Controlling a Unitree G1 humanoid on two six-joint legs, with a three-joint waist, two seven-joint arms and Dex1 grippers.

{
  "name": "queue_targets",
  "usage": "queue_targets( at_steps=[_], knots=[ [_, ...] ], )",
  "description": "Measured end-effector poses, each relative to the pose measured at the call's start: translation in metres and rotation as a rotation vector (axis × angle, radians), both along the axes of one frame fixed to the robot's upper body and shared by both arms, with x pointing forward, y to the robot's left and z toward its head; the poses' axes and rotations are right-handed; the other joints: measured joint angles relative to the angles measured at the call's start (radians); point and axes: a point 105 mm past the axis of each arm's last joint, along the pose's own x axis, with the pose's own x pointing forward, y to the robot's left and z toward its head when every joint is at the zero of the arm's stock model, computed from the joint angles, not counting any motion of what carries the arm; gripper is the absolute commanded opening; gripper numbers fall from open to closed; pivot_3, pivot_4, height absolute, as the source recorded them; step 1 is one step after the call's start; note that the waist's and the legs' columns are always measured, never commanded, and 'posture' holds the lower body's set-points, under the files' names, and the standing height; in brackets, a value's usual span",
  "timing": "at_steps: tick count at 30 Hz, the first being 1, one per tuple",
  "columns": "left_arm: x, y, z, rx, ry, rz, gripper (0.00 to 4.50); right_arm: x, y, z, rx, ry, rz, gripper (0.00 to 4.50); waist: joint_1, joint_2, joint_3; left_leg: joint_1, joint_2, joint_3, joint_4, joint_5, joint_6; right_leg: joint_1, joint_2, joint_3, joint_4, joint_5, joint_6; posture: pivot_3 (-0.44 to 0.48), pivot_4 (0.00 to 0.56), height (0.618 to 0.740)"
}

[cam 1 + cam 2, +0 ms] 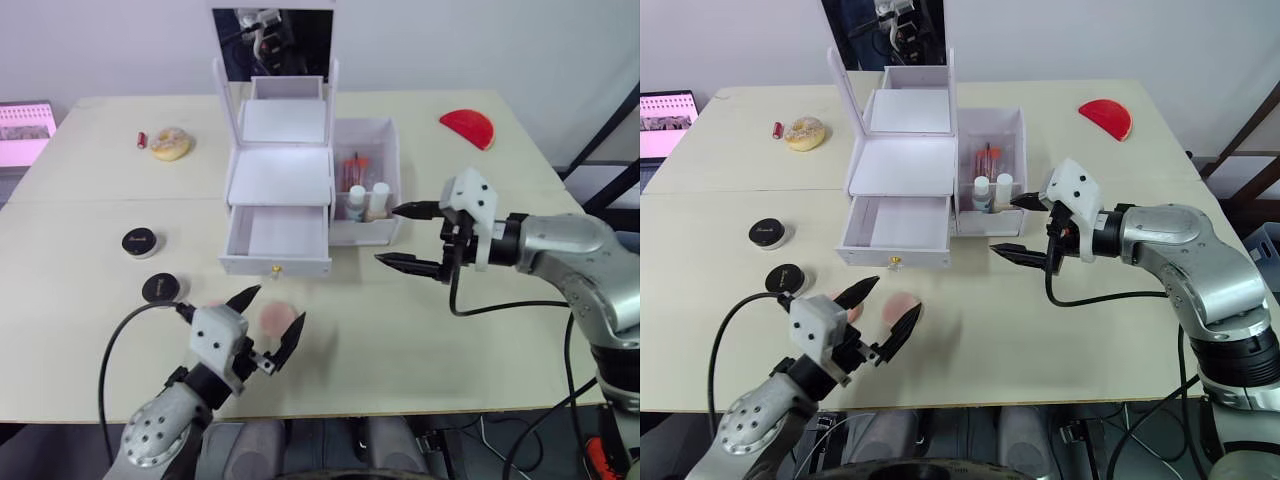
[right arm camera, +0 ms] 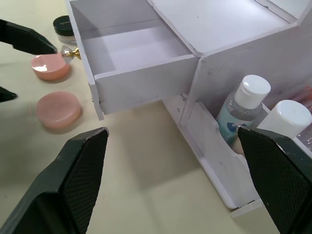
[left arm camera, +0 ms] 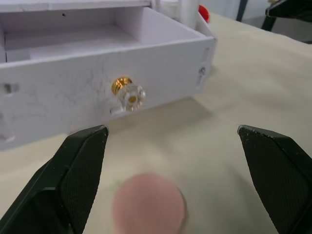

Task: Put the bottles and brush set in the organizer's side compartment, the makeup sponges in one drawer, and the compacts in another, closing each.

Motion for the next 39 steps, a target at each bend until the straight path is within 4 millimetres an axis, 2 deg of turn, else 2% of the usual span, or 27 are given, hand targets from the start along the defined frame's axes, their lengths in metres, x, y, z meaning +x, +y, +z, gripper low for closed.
queue_targets(
  at_steps=[4,6,7,12,17,20,21,23,26,31,39],
  knots=[
    [-0.024,0.026,0.005,0.027,0.091,-0.068,4.46,-0.003,-0.008,0.001,-0.004,-0.001,0.005,4.5,-0.001,-0.001,0.001,0.0,0.001,0.0,-0.001,0.0,0.0,-0.001,0.0,0.0,-0.001,-0.001,-0.001,0.0,0.15,0.739],
    [-0.04,0.059,0.006,0.086,0.193,-0.107,4.46,-0.004,-0.024,0.001,0.004,0.006,-0.036,4.5,0.001,-0.001,0.001,-0.002,0.0,0.001,-0.001,0.0,0.0,-0.002,0.0,-0.001,0.0,-0.001,-0.001,0.0,0.15,0.739],
    [-0.042,0.077,0.01,0.113,0.218,-0.1,4.46,-0.004,-0.032,0.003,0.007,0.004,-0.057,4.5,0.002,0.002,0.002,-0.002,0.0,0.001,-0.001,0.0,0.0,-0.003,-0.001,-0.001,0.0,-0.001,-0.002,0.0,0.15,0.739],
    [-0.036,0.162,0.034,0.186,0.251,0.001,4.46,-0.013,-0.068,0.008,0.02,0.013,-0.134,4.5,-0.002,0.002,0.002,-0.003,0.001,0.003,0.001,0.0,0.0,-0.003,-0.001,-0.002,-0.003,-0.001,-0.002,0.0,0.15,0.739],
    [-0.026,0.228,0.046,0.209,0.249,0.155,4.46,-0.023,-0.104,0.007,0.088,0.046,-0.226,4.5,-0.009,0.002,0.002,-0.005,0.002,0.006,0.0,0.0,0.0,-0.003,-0.002,-0.001,-0.008,-0.001,-0.002,0.0,0.15,0.739],
    [-0.015,0.27,0.054,0.221,0.198,0.273,4.46,-0.04,-0.136,-0.009,0.077,0.098,-0.309,4.5,-0.001,-0.001,0.0,-0.004,0.001,0.005,-0.003,-0.001,0.002,-0.003,-0.002,-0.001,-0.007,0.001,-0.005,0.0,0.15,0.739],
    [-0.016,0.287,0.055,0.218,0.188,0.333,4.46,-0.046,-0.148,-0.016,0.073,0.125,-0.347,4.5,0.0,-0.001,0.0,-0.004,0.001,0.005,-0.005,-0.002,0.002,-0.004,-0.002,-0.001,-0.007,0.002,-0.005,0.0,0.15,0.739],
    [-0.018,0.308,0.052,0.206,0.179,0.406,4.46,-0.052,-0.164,-0.022,0.071,0.143,-0.401,4.5,-0.003,0.002,0.0,-0.004,0.001,0.007,-0.005,-0.002,0.003,-0.004,-0.002,-0.001,-0.007,0.002,-0.005,0.0,0.15,0.739],
    [-0.018,0.323,0.05,0.205,0.157,0.442,4.46,-0.057,-0.17,-0.027,0.048,0.138,-0.421,4.5,-0.012,0.001,0.0,-0.003,0.003,0.008,-0.005,-0.002,0.002,-0.005,-0.002,-0.001,-0.007,0.001,-0.003,0.0,0.15,0.739],
    [-0.019,0.335,0.043,0.187,0.152,0.466,4.46,-0.061,-0.17,-0.028,0.035,0.123,-0.427,4.5,-0.024,0.001,0.0,0.001,0.01,0.015,-0.004,-0.004,-0.001,-0.003,-0.004,-0.001,-0.007,0.0,-0.002,0.0,0.15,0.739],
    [-0.009,0.328,0.04,0.205,0.153,0.405,4.46,-0.057,-0.158,-0.017,0.026,0.072,-0.411,4.5,-0.024,0.001,0.0,0.002,0.013,0.021,-0.005,-0.004,-0.001,-0.005,-0.004,-0.001,-0.007,0.002,-0.005,0.0,0.15,0.739]
  ],
)
